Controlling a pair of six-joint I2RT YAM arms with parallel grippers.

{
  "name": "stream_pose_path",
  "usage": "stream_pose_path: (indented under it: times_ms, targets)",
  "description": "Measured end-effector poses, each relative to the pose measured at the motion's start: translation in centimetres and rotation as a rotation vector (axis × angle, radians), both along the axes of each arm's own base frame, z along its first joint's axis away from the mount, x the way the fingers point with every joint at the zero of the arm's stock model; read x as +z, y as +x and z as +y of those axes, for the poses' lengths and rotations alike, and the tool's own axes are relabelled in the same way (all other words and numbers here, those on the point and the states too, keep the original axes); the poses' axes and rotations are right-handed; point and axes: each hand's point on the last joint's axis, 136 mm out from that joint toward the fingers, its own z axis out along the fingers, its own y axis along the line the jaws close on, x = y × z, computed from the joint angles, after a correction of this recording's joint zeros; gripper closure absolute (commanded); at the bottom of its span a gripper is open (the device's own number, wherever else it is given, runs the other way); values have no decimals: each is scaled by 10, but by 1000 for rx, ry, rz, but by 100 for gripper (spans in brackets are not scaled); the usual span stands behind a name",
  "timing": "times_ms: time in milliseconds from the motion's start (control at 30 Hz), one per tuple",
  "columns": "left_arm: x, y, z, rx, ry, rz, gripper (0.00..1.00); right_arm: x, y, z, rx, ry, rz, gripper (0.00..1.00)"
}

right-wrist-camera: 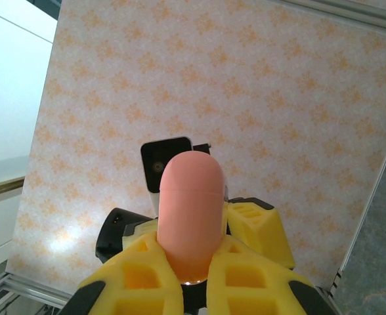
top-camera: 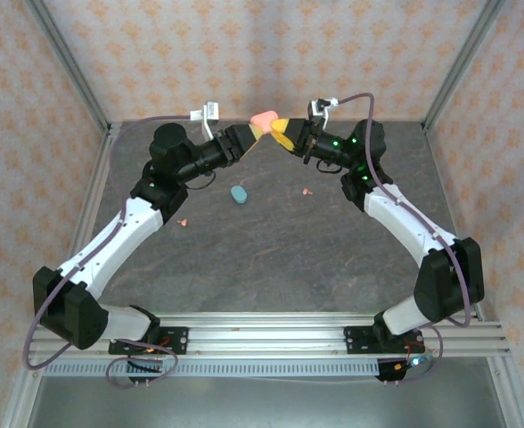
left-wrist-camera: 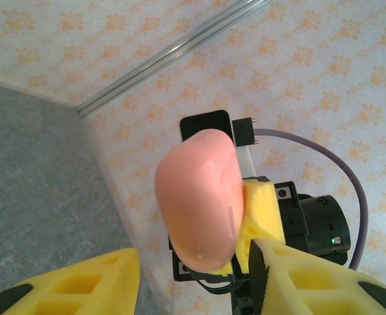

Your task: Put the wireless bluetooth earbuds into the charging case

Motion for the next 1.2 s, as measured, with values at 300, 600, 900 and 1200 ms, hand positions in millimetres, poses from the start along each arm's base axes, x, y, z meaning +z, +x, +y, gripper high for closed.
stream_pose_path:
  times_ms: [300, 600, 900, 1200]
  targets:
    - [7, 5, -2, -4, -31, -15, 58, 1, -7, 5, 24, -1, -11, 100]
    - [13, 3, -5, -27, -50, -17, 74, 1, -9, 7, 24, -13, -33, 100]
    - [10, 1, -6, -32, -2, -16, 61, -2, -13, 6, 10, -49, -58, 100]
    - [8, 1, -6, -31, 5, -12, 58, -4, -12, 6, 0, -62, -61, 100]
